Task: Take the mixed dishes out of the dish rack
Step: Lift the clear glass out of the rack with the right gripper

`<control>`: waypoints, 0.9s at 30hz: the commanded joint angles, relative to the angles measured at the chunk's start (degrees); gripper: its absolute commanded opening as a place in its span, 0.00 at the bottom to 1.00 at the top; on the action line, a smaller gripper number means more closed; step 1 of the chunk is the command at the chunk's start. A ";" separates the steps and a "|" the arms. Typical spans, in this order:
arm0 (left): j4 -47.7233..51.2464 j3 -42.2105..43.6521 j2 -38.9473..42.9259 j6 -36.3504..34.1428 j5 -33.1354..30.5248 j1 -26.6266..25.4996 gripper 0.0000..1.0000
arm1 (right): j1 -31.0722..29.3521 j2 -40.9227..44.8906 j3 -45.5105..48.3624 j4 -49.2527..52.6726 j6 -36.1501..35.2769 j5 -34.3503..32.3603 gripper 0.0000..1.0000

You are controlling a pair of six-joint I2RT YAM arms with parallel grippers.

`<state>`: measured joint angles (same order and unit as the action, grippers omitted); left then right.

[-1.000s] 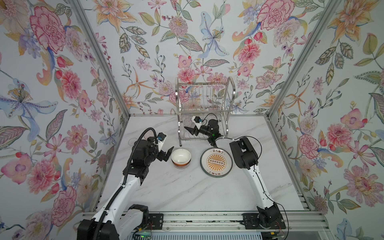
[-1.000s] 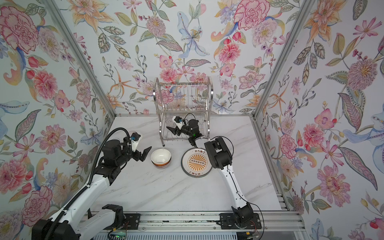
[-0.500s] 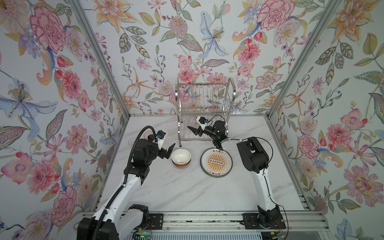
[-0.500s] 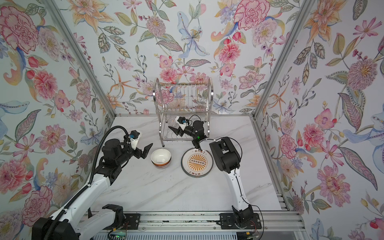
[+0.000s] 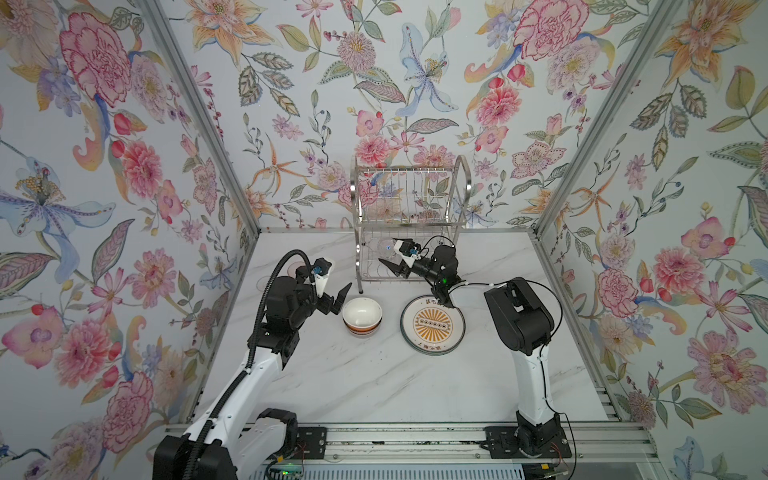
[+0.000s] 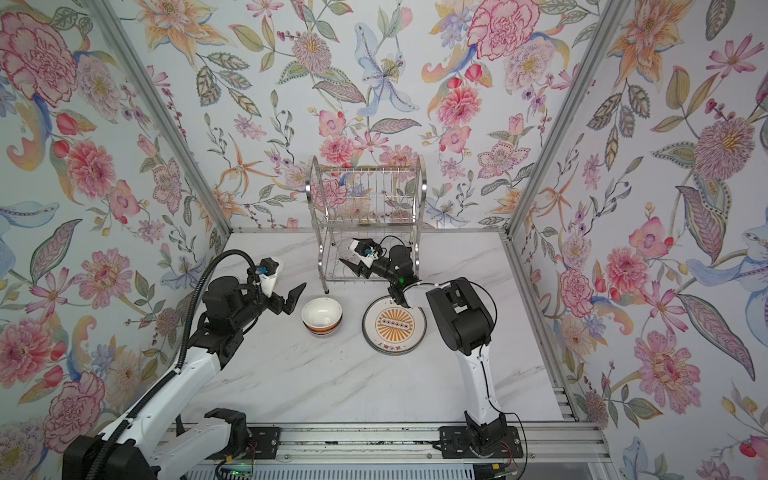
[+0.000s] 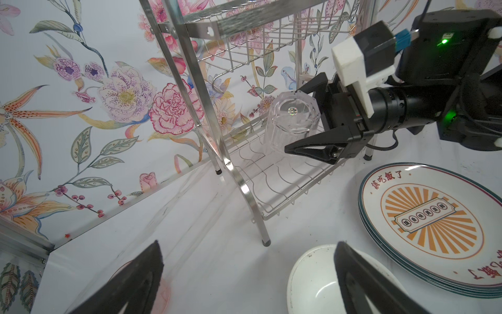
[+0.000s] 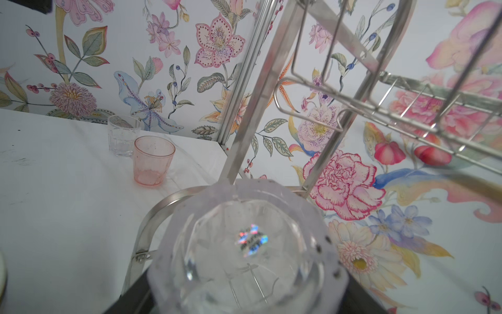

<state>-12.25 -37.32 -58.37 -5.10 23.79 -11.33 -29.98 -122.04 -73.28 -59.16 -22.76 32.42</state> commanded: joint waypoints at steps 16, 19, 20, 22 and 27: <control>-8.41 -0.83 0.62 -1.93 1.70 -4.61 0.99 | -6.75 31.48 29.05 -0.19 10.08 -12.42 0.00; -10.29 -0.90 -0.02 -3.31 2.74 -5.43 0.99 | -8.68 37.47 32.62 2.64 18.15 -15.93 0.00; -11.01 -0.87 -0.24 -3.47 2.71 -5.92 0.99 | -8.69 39.12 33.49 3.74 21.00 -16.89 0.00; -13.04 -0.71 -0.69 -4.38 2.12 -7.60 0.99 | -8.61 43.11 35.26 6.03 26.81 -18.98 0.00; -18.50 0.35 -2.46 -7.96 -0.38 -13.46 0.99 | -8.25 50.70 39.55 7.94 41.76 -24.19 0.00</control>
<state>-25.78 -37.26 -59.79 -10.02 24.80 -22.31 -38.50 -74.35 -35.51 -52.21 6.42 13.32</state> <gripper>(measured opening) 0.994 0.702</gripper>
